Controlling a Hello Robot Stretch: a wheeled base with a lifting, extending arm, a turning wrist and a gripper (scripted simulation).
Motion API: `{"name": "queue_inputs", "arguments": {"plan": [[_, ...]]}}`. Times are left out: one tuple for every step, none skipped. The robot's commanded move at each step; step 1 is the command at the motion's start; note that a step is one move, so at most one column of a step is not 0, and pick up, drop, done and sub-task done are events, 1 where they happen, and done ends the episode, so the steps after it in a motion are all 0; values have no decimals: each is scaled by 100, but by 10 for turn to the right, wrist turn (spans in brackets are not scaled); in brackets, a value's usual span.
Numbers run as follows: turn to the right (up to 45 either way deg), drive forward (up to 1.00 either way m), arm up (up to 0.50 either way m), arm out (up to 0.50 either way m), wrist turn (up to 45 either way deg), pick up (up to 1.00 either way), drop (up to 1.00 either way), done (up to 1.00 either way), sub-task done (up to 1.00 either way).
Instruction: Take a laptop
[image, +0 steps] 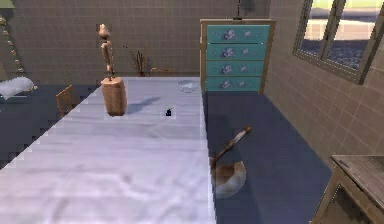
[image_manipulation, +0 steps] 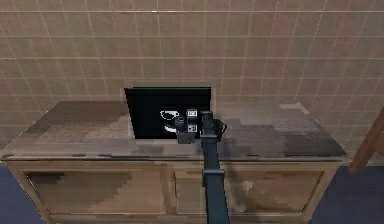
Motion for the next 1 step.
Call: {"name": "queue_inputs", "arguments": {"plan": [[0,0,0,0,0,0,0,100,0]]}}
